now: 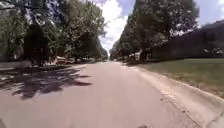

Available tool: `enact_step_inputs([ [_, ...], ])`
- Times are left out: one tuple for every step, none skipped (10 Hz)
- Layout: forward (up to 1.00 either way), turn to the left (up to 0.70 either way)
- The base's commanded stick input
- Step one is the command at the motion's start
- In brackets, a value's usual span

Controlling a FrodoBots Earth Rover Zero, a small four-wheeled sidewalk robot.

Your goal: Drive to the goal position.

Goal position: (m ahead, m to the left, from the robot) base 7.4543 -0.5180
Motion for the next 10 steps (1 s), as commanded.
enact_step_inputs([
  [0.7,0.0],
  [0.7,0.0],
  [0.7,0.0],
  [0.7,0.0],
  [0.7,0.0],
  [0.7,0.0],
  [0.7,0.0],
  [0.7,0.0],
  [0.7,0.0],
  [0.7,0.0],
])
